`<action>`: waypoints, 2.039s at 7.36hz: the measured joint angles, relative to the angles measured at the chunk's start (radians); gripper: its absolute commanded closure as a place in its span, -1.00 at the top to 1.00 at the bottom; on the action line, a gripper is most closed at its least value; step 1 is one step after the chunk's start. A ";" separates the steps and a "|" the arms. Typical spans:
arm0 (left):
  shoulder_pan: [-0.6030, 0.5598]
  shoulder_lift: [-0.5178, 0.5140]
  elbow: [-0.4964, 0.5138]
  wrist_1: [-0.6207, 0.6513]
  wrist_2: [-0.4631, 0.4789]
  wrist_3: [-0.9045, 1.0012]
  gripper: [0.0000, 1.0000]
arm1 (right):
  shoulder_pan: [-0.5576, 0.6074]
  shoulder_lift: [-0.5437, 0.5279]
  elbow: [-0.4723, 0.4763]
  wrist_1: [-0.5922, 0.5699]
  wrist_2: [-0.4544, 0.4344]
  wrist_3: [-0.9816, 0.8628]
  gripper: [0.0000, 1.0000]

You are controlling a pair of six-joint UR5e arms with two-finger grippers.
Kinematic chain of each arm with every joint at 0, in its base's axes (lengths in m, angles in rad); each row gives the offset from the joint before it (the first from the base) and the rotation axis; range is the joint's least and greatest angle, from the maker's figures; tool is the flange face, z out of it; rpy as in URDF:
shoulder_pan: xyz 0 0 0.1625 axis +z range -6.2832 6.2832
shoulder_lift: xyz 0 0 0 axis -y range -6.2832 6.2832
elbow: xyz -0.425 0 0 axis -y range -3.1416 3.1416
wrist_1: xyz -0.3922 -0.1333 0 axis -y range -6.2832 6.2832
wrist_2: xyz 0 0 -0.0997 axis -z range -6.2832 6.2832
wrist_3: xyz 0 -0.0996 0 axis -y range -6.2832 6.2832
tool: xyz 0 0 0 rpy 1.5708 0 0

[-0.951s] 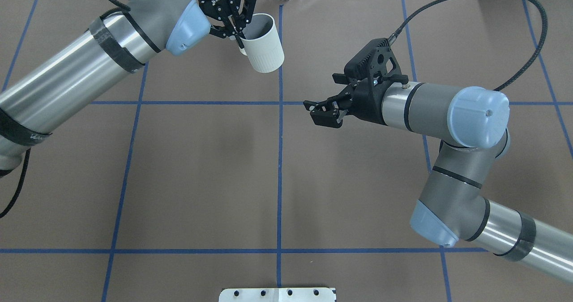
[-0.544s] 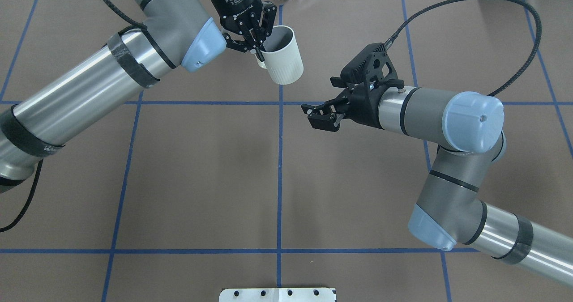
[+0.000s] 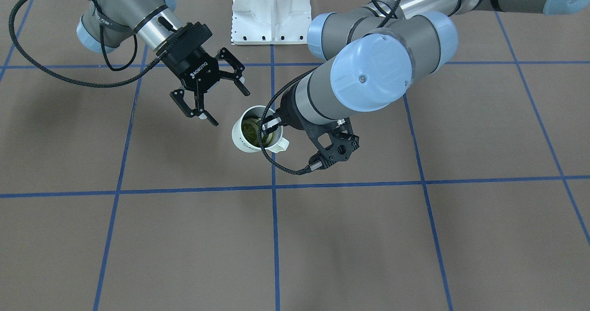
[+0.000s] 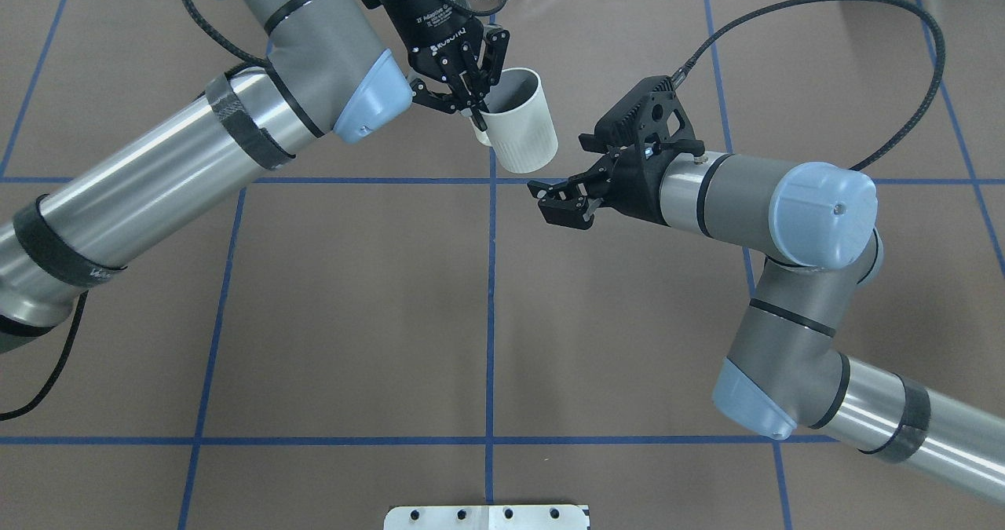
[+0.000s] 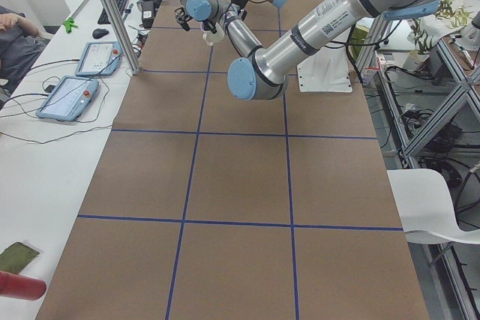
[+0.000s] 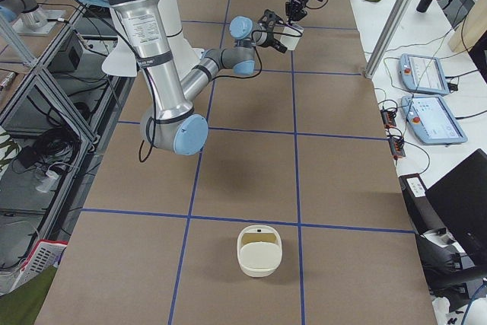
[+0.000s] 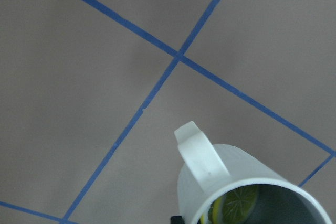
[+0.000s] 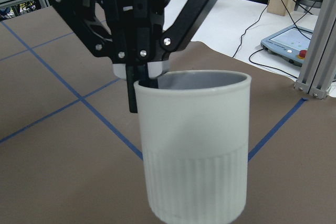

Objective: Left arm hands cup to right arm to dump lemon

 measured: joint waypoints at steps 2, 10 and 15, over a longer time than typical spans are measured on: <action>0.017 -0.016 0.000 -0.001 -0.012 -0.019 -1.00 | -0.001 0.000 -0.008 0.000 -0.001 0.000 0.97; 0.040 -0.032 -0.003 -0.002 -0.027 -0.036 -1.00 | 0.000 0.000 -0.011 0.001 -0.001 0.000 0.96; 0.042 -0.029 -0.018 0.002 -0.056 -0.044 -1.00 | 0.001 -0.002 -0.011 0.001 -0.001 0.000 0.96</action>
